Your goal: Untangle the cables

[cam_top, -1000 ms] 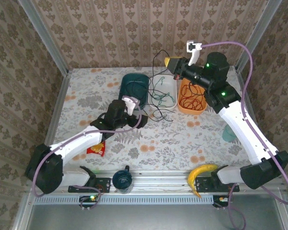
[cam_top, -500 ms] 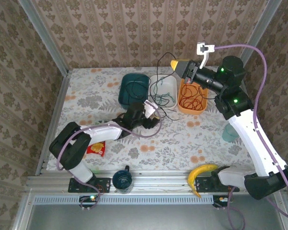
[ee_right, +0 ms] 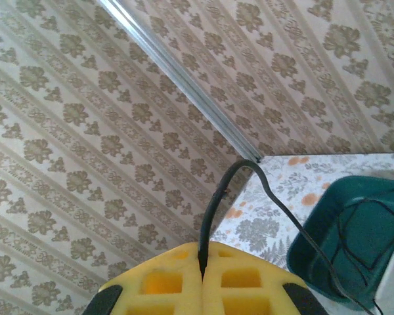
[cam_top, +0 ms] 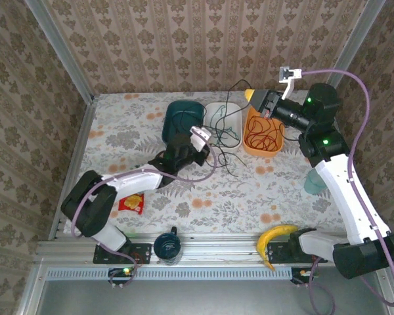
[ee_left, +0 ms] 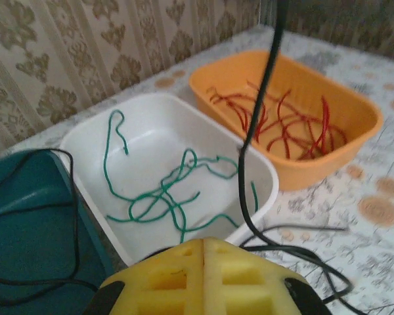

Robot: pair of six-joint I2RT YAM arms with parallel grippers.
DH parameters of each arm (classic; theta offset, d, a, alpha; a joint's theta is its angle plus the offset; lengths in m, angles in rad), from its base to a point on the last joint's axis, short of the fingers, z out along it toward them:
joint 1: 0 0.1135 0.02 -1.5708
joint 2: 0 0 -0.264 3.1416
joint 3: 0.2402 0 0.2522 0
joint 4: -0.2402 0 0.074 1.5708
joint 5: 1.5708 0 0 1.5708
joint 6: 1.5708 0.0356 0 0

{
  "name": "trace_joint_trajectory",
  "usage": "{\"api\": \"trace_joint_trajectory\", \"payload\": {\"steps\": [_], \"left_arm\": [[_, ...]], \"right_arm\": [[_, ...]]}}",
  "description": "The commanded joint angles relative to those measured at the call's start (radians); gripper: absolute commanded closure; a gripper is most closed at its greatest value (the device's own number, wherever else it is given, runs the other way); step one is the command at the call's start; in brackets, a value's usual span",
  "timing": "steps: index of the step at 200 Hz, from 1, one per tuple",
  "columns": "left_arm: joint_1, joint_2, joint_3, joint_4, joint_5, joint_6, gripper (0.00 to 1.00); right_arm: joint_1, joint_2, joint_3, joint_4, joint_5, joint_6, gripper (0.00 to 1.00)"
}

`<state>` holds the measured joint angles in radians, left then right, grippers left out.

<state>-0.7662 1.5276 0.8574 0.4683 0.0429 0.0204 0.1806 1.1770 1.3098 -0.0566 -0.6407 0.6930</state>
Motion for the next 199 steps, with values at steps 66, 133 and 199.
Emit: {"api": "trace_joint_trajectory", "payload": {"steps": [66,133,199], "left_arm": [[-0.010,0.011,-0.023,-0.077,0.074,0.062,0.25],[-0.109,0.100,-0.011,0.051,-0.130,0.294,0.16],[-0.143,0.150,-0.009,0.106,-0.073,0.309,0.57]], "right_arm": [[-0.023,-0.095,0.072,-0.065,-0.261,-0.129,1.00],[-0.029,-0.120,0.088,-0.100,-0.465,-0.137,1.00],[-0.047,-0.121,0.044,-0.067,-0.495,-0.104,0.99]]}}
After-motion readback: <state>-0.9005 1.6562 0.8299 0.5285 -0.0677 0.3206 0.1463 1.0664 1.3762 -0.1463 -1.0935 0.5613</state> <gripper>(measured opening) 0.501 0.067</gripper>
